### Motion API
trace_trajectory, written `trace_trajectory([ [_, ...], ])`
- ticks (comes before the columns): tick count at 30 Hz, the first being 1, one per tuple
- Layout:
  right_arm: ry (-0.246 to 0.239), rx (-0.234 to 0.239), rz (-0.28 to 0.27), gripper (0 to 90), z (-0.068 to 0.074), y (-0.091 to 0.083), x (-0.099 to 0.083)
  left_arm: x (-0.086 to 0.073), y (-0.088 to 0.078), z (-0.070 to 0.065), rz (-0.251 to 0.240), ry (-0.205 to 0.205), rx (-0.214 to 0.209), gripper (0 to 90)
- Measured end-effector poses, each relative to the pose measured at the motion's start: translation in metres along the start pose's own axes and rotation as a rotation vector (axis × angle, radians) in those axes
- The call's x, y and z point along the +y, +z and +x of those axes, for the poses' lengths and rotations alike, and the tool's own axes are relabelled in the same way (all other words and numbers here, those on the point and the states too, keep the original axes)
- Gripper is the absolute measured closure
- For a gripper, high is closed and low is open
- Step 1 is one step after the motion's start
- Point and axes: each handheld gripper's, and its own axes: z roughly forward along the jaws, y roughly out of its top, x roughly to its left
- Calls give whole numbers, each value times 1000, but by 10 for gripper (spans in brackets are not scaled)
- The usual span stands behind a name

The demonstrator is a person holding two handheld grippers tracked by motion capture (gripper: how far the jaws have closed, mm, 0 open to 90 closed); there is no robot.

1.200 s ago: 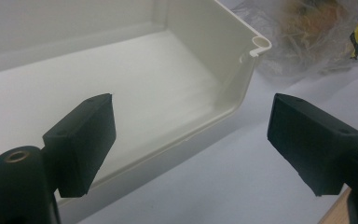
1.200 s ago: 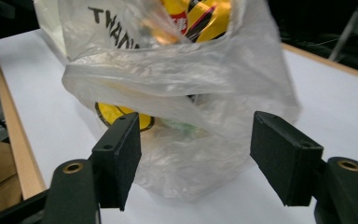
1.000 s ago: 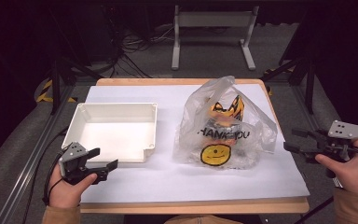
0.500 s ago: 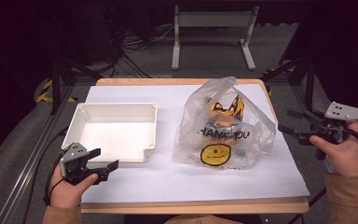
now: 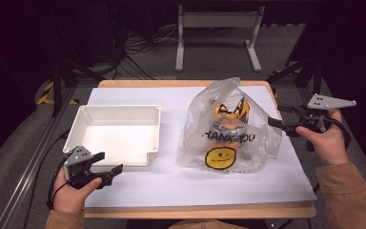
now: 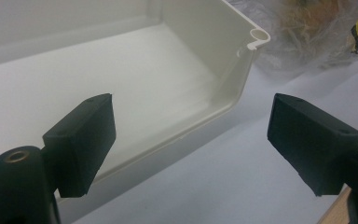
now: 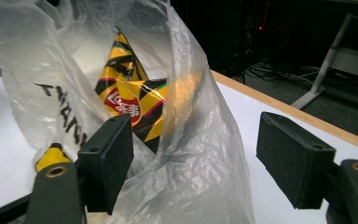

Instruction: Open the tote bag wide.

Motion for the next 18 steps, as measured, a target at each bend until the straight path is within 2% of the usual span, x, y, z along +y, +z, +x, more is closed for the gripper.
trace_trajectory([
  [3, -4, -1, 6, 318, -3, 9, -3, 0, 1, 0, 4, -3, -2, 159],
  [5, -36, -13, 21, 437, -5, 14, -4, -1, 2, 0, 7, -4, -5, 159],
  [6, -48, -21, 29, 464, -6, 15, -3, -1, 2, 0, 7, -3, -4, 159],
  [11, -53, -34, 44, 754, -10, 20, -2, -1, 3, 0, 9, 1, -5, 159],
  [12, -53, -34, 44, 754, -10, 20, -2, -1, 3, 0, 9, 1, -5, 159],
  [14, -75, -58, 47, 875, -11, 23, -1, -1, 3, -1, 11, -2, -6, 159],
  [18, -73, -74, 37, 900, -12, 30, 2, -2, 5, -1, 13, -4, -9, 159],
])
